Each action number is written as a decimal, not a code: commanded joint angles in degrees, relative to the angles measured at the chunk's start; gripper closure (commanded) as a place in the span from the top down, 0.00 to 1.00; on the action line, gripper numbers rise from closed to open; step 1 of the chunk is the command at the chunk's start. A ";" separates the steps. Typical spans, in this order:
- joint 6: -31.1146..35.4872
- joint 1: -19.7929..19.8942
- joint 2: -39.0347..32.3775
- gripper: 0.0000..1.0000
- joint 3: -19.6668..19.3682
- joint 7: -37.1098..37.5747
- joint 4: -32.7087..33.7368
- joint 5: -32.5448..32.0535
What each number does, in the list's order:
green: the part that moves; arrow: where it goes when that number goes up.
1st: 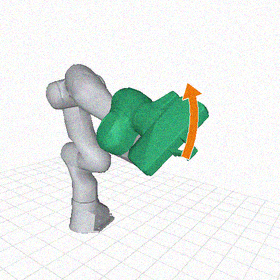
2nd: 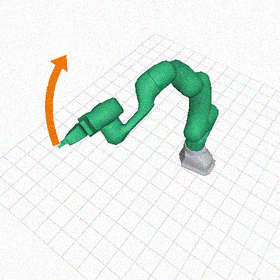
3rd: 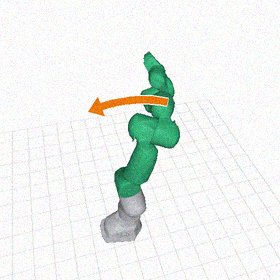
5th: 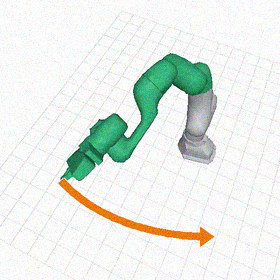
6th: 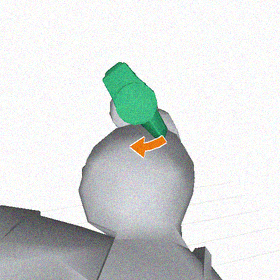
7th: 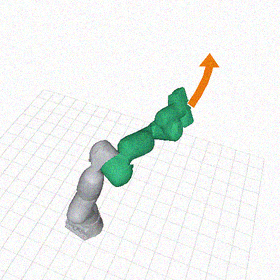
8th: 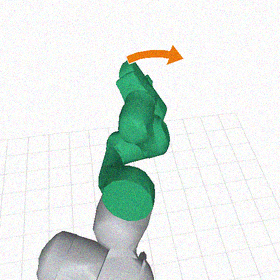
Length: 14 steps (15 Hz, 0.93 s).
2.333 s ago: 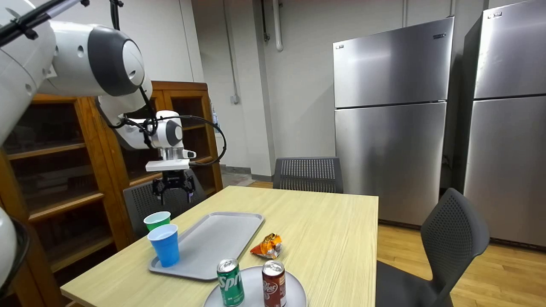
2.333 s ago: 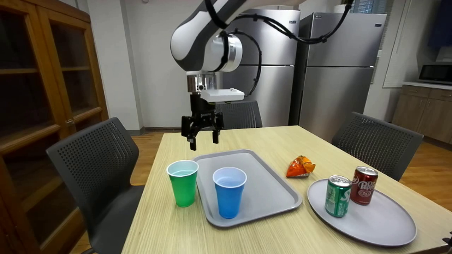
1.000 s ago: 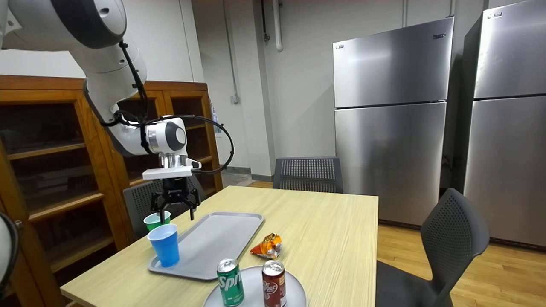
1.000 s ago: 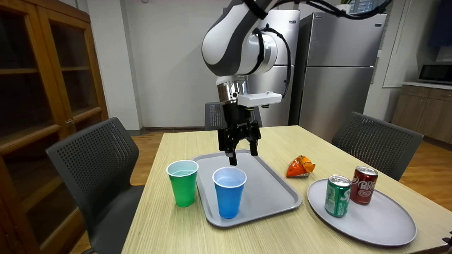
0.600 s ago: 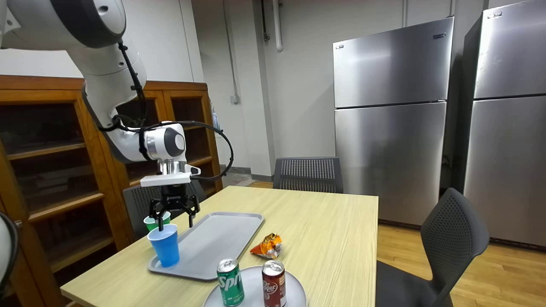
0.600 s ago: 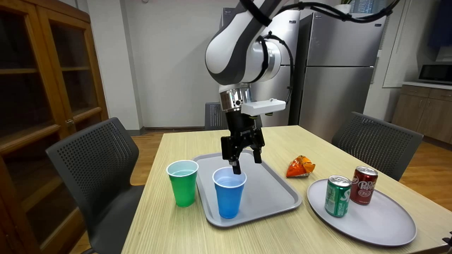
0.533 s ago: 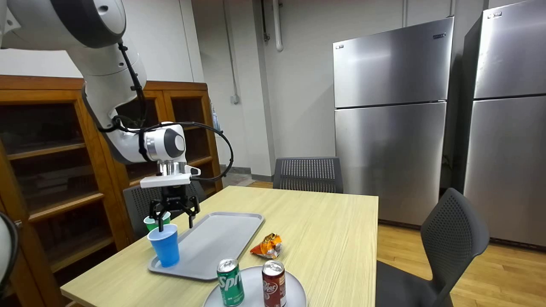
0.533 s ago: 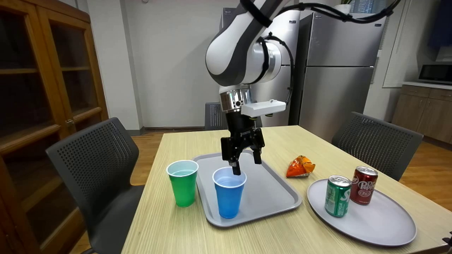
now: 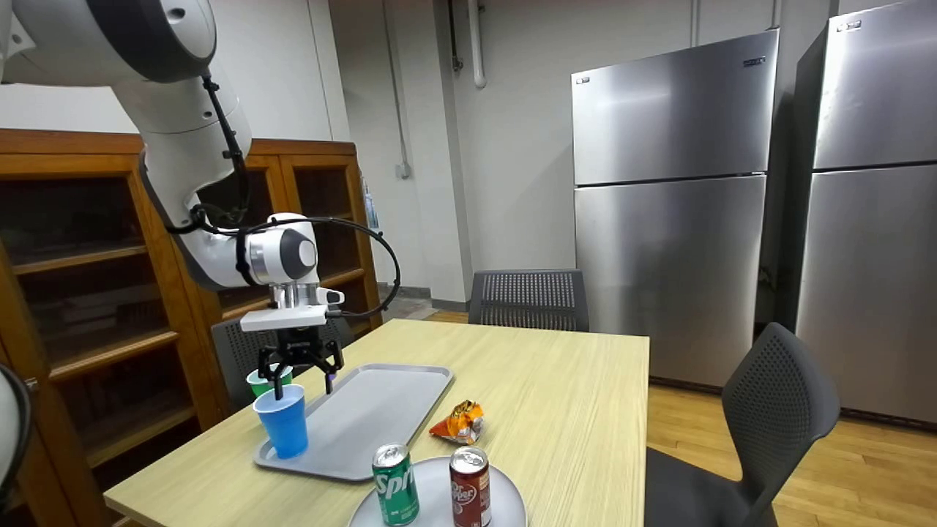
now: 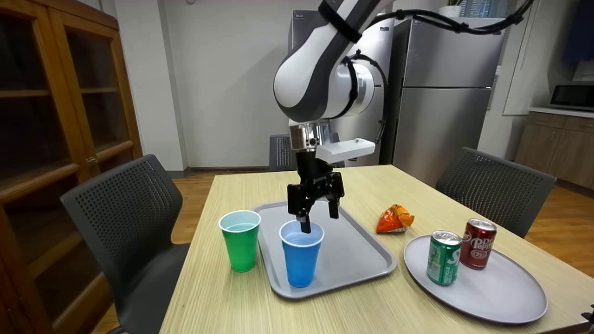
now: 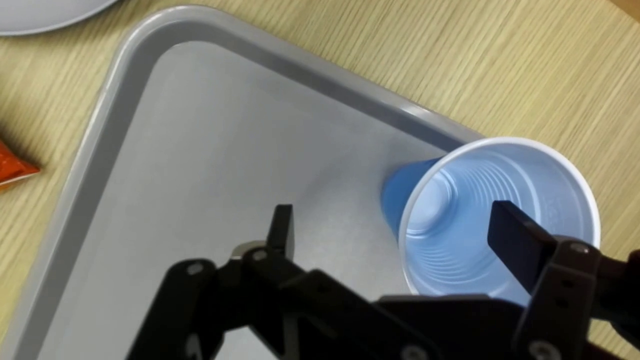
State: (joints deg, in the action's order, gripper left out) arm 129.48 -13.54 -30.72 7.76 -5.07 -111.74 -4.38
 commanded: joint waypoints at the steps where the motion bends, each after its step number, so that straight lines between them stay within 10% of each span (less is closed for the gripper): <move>1: -0.09 0.50 -0.10 1.00 0.55 0.26 0.13 -0.35; 14: 3.89 -0.35 -2.60 1.00 -0.57 1.84 0.05 -2.63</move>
State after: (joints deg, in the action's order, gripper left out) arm 131.24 -13.54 -32.02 7.50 -4.75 -111.86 -5.30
